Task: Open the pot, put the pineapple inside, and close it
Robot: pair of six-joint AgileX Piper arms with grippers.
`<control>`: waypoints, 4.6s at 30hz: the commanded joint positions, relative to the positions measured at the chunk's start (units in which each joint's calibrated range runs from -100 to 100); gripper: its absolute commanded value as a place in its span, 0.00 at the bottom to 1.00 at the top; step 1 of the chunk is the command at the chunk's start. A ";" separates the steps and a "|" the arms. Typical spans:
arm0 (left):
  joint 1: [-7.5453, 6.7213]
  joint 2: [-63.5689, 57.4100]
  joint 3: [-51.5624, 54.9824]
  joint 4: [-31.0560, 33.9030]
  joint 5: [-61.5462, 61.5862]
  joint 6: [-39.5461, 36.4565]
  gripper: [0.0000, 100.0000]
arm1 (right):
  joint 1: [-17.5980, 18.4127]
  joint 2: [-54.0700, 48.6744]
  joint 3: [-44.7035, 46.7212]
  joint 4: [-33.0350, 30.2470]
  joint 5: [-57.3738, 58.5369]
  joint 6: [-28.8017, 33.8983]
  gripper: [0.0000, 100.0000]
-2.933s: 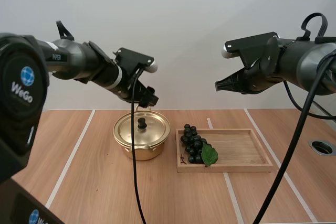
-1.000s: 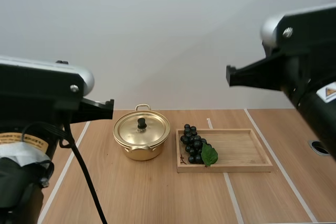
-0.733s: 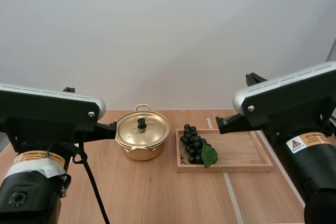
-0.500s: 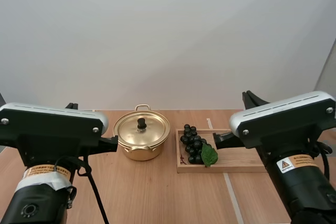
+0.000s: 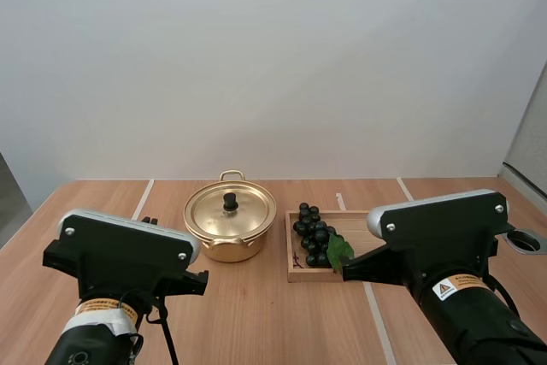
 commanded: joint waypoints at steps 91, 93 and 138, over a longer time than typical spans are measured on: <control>0.92 -0.31 0.25 -6.10 10.61 -2.87 0.00 | 1.88 -0.33 7.82 -8.98 -3.47 9.88 0.00; 0.92 -0.31 0.25 -6.10 10.61 -2.87 0.00 | 1.88 -0.33 7.82 -8.98 -3.47 9.88 0.00; 0.92 -0.31 0.25 -6.10 10.61 -2.87 0.00 | 1.80 -0.33 7.82 -8.98 -3.47 9.88 0.00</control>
